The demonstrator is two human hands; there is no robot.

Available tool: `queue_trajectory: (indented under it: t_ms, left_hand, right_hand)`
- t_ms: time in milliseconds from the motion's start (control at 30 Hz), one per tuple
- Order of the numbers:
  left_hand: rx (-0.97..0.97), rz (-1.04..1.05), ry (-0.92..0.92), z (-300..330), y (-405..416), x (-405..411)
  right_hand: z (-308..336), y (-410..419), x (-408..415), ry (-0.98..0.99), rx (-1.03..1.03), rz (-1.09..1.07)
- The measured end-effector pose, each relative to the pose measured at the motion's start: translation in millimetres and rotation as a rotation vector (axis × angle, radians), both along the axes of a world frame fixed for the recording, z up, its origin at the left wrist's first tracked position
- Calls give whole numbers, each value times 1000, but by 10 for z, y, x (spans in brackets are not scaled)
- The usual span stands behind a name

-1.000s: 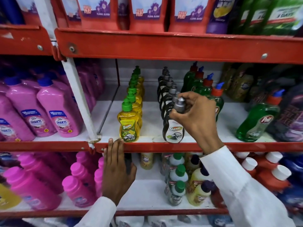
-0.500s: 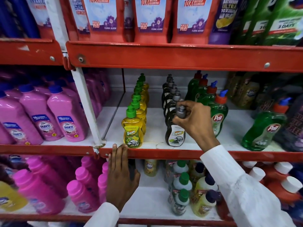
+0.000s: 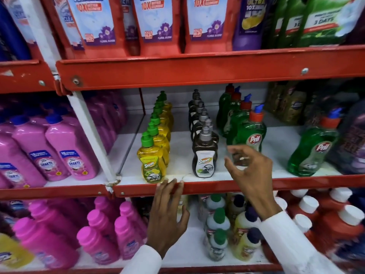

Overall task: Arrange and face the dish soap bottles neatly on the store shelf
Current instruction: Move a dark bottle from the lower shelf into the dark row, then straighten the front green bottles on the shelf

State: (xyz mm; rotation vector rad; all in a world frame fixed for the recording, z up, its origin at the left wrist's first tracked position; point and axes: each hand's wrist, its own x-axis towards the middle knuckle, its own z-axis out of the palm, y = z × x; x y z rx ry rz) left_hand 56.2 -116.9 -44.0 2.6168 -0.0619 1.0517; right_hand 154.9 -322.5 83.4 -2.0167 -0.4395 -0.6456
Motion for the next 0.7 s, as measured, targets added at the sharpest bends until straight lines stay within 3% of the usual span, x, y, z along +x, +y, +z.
queue_trajectory:
  t_ms: [100, 333, 533, 700]
  left_hand:
    - [31, -116, 18, 102, -248, 153]
    - [109, -266, 94, 195, -770, 471]
    - [112, -269, 56, 207, -795, 532]
    - [25, -251, 139, 242, -824, 494]
  right_hand:
    - [-349, -322, -9, 27, 155, -144]
    - [-601, -868, 267, -103, 286, -486]
    - [-493, -1111, 621, 24, 345, -537]
    - [-325, -1356, 792, 116, 339, -549]
